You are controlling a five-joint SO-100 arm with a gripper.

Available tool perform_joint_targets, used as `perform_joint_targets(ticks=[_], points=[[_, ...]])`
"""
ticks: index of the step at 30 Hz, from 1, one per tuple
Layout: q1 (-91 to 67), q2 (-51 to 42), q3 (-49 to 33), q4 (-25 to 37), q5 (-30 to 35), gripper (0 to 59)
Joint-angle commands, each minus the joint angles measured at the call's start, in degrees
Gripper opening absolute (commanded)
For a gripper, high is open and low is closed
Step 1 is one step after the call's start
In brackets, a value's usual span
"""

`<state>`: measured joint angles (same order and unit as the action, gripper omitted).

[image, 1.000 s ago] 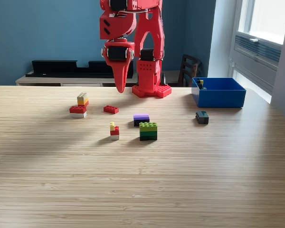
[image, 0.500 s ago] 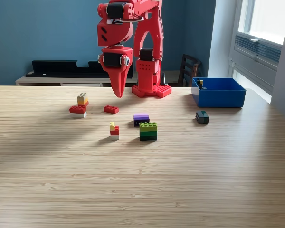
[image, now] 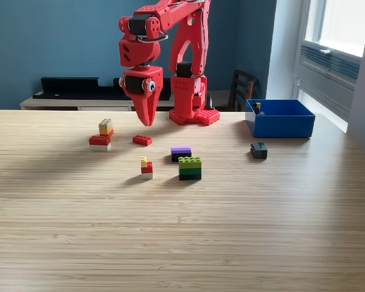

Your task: Grasp a lego block and put it in the bin.

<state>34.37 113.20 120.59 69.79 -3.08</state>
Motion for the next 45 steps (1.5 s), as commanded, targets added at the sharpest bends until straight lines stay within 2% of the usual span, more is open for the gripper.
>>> perform_joint_targets(ticks=[1,3,5,8,12,21,35,45], points=[[0.88,8.96,0.97,-0.18,-1.23,5.6],[0.79,10.20,2.46,-0.26,-1.93,13.2],[0.62,11.16,4.48,-0.97,-2.37,17.9],[0.53,11.43,7.73,-2.90,-3.34,22.7],[0.44,11.43,10.90,-4.92,-4.92,26.1],[0.97,11.34,16.88,-8.96,-8.17,27.0],[3.87,10.90,19.69,-16.70,-11.51,25.7],[3.25,10.72,22.85,-21.45,-12.30,22.5]])
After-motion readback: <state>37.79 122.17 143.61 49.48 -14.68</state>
